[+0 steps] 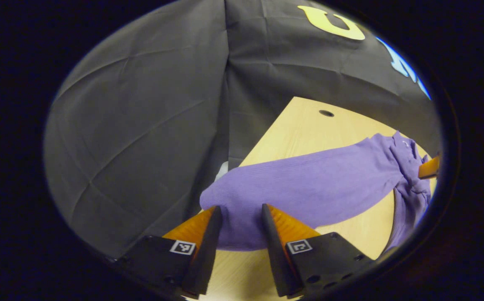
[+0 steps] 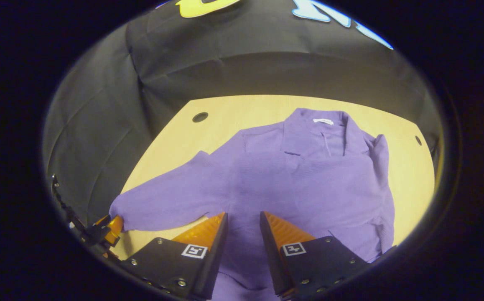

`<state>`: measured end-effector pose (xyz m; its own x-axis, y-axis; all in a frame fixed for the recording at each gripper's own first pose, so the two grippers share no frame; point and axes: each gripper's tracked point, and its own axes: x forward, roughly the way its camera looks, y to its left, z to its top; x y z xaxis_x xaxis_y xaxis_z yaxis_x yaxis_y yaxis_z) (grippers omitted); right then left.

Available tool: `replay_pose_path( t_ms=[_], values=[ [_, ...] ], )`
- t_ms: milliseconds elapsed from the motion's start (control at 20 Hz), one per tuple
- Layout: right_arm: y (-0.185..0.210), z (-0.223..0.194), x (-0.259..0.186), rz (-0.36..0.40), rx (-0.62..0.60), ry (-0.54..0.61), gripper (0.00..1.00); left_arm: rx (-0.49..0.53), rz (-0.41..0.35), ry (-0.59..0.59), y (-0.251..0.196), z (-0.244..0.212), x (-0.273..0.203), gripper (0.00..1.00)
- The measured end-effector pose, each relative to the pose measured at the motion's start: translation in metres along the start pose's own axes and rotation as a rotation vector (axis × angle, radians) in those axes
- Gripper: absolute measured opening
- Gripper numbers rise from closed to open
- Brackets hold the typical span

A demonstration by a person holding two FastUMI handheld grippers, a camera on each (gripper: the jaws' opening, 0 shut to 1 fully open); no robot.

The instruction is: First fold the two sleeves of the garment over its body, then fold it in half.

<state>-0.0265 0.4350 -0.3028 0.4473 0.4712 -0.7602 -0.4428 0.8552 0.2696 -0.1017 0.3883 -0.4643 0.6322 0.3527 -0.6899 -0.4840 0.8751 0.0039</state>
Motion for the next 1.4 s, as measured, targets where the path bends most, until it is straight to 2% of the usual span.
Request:
replay_pose_path(
  t_ms=[50, 150, 200, 250, 300, 450, 500, 550, 650, 700, 750, 800, 950, 1050, 1100, 1200, 1400],
  values=[
    [-0.001, 0.0, -0.001, 0.001, 0.001, -0.001, 0.51, 0.006, -0.008, 0.001, -0.001, 0.001, 0.0, 0.6],
    [-0.005, -0.001, -0.003, 0.002, 0.003, -0.004, 0.47, 0.0, 0.002, 0.006, -0.005, 0.004, 0.003, 0.26],
    [-0.007, 0.0, -0.004, 0.002, 0.005, -0.007, 0.47, -0.005, 0.02, 0.02, -0.006, 0.002, 0.004, 0.27],
    [-0.01, 0.001, -0.006, 0.001, 0.008, -0.011, 0.47, 0.009, 0.036, 0.027, -0.006, 0.004, 0.006, 0.1],
    [-0.014, 0.001, -0.009, -0.001, 0.013, -0.016, 0.47, 0.017, 0.049, 0.04, -0.006, 0.005, 0.005, 0.08],
    [-0.029, 0.001, -0.02, -0.011, 0.025, -0.032, 0.47, -0.008, 0.038, 0.041, -0.008, 0.014, -0.001, 0.07],
    [-0.036, -0.001, -0.023, -0.016, 0.034, -0.037, 0.51, 0.002, 0.036, 0.03, -0.009, 0.018, -0.003, 0.07],
    [-0.048, -0.004, -0.03, -0.025, 0.053, -0.042, 0.47, 0.013, 0.031, 0.015, -0.017, 0.028, -0.007, 0.07],
    [-0.064, -0.009, -0.039, -0.039, 0.081, -0.046, 0.47, 0.02, 0.011, -0.008, -0.032, 0.046, -0.012, 0.07],
    [-0.074, -0.013, -0.044, -0.047, 0.096, -0.049, 0.51, 0.032, -0.005, -0.027, -0.046, 0.059, -0.013, 0.07],
    [-0.09, -0.018, -0.053, -0.062, 0.124, -0.056, 0.47, 0.049, -0.032, -0.046, -0.068, 0.073, -0.013, 0.07],
    [-0.101, -0.021, -0.059, -0.072, 0.145, -0.062, 0.51, 0.065, -0.054, -0.06, -0.087, 0.083, -0.013, 0.07],
    [-0.145, -0.039, -0.084, -0.123, 0.222, -0.078, 0.47, 0.121, -0.148, -0.105, -0.164, 0.115, -0.018, 0.07],
    [-0.173, -0.055, -0.099, -0.161, 0.276, -0.085, 0.51, 0.163, -0.218, -0.126, -0.222, 0.129, -0.02, 0.07],
    [-0.189, -0.064, -0.109, -0.183, 0.304, -0.088, 0.47, 0.189, -0.26, -0.137, -0.258, 0.134, -0.022, 0.07],
    [-0.211, -0.078, -0.123, -0.216, 0.344, -0.093, 0.51, 0.219, -0.313, -0.15, -0.304, 0.139, -0.028, 0.07],
    [-0.255, -0.12, -0.153, -0.289, 0.453, -0.094, 0.51, 0.292, -0.441, -0.165, -0.409, 0.138, -0.05, 0.07]
  ],
)
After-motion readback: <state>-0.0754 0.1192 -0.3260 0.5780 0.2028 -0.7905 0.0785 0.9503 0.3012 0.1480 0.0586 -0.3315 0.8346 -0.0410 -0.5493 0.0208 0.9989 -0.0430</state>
